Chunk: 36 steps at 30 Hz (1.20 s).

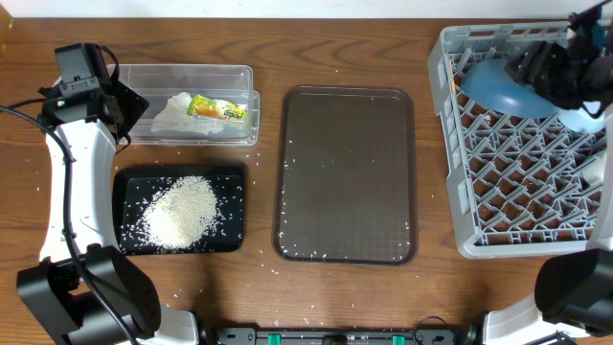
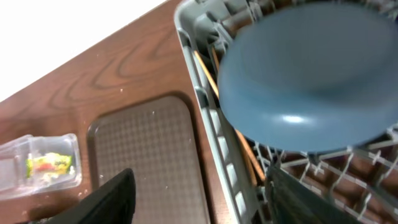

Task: Sort waste into correct bins and load items into the dishwasher rack
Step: 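Lower the plate upright into the rack slots and release it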

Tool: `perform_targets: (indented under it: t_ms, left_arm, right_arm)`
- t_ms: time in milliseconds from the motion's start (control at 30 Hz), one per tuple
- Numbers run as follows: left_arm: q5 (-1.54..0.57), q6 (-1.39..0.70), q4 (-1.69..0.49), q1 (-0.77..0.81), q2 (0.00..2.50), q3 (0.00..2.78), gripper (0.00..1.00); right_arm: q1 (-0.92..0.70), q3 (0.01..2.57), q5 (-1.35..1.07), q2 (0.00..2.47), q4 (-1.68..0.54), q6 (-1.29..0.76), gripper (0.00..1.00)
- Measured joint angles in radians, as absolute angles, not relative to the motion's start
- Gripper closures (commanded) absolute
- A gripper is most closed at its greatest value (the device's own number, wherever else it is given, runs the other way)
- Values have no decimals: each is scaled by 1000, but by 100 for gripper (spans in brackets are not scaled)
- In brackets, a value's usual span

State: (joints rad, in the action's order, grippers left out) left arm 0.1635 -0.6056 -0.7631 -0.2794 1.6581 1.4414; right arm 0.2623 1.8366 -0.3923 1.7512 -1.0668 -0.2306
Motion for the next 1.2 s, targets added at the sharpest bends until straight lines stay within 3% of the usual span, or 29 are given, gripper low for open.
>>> perform_targets:
  t_ms: [100,167,400,567,800,1200]
  left_arm:
    - [163,-606,-763,-279,1658,1441,8]
    - [163,-606,-763,-279,1658,1441,8]
    - [163,-606,-763,-280,1658,1441,8]
    - [163,-606,-763,-280,1658,1441,8]
    - [163,-606,-763,-280,1658,1441,8]
    - [163,-606,-763,-279,1658,1441,8]
  right_arm:
    - [225,1837,-307,1755,-993,-228,82]
    - [200,1837,-228,1764,-929,-239,91]
    - [177,1837,65,1896,-743,-347,88]
    - [176,1836,142,2039,-694,-376,89]
    - [176,1831,162,2064,-834,-387,93]
    - [176,1829,112,1798,-1220,-392,84]
